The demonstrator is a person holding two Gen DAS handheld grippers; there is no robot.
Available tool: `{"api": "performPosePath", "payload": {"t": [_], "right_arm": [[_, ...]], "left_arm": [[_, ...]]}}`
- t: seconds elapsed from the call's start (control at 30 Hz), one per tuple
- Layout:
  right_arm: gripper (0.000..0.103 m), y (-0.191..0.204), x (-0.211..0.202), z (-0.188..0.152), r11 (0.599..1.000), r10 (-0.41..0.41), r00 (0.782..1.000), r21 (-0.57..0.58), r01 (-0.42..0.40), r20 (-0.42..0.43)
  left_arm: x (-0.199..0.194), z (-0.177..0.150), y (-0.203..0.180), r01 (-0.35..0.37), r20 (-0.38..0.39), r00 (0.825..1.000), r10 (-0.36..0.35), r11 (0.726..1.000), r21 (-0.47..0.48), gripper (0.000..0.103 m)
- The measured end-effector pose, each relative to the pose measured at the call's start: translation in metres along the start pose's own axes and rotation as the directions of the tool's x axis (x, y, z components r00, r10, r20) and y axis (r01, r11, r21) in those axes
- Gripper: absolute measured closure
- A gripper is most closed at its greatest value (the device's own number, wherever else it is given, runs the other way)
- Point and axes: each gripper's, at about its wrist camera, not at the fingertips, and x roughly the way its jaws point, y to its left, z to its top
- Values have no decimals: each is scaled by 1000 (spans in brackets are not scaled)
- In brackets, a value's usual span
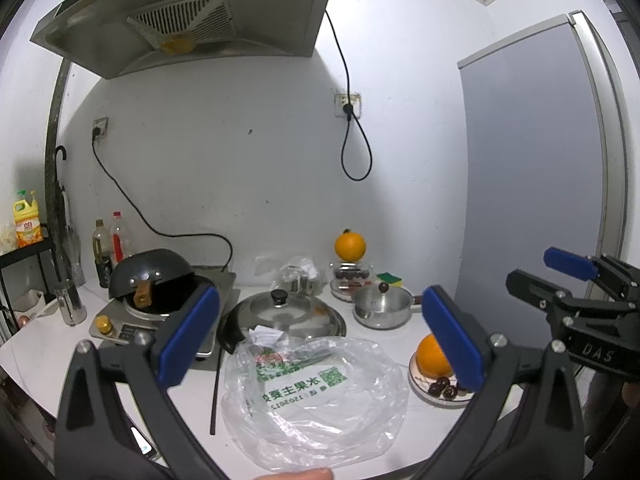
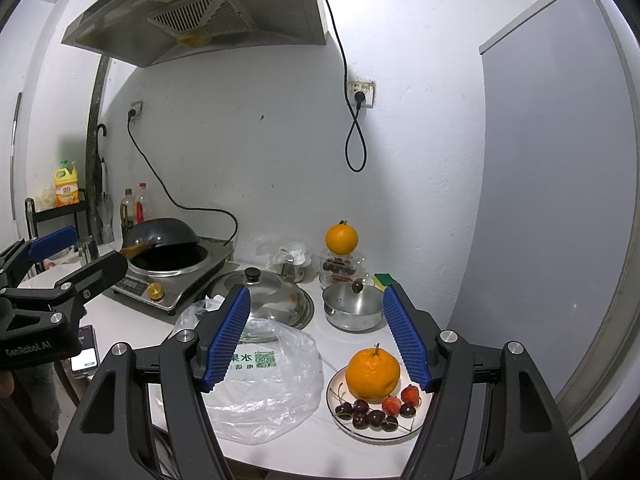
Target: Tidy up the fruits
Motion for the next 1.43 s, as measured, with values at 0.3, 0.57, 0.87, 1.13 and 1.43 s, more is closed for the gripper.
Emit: {"api": "performPosePath", "payload": {"t": [0.3,0.57,0.87,1.13,1.43], "right_arm": [[31,-2,1,0,1000,-3,1000,5,3,1],[31,-1,1,0,1000,-3,1000,8,3,1],[31,-3,0,0,1000,-2,1000,5,2,5],[31,-4,2,1,1000,1,1000,4,-1,3],[31,0,5,5,1000,7,1000,-4,-7,2]], "left_arm": [[0,1,-1,8,-1,1000,-8,1000,-6,1],[0,1,-2,10,0,1000,-10,1000,-5,1],[0,4,-3,16,-1,1000,-16,1000,-1,1],[3,4,-3,19,-5,1000,-19,1000,-6,1],[5,4,1,27,-4,1000,-27,1000,-7,1]]}}
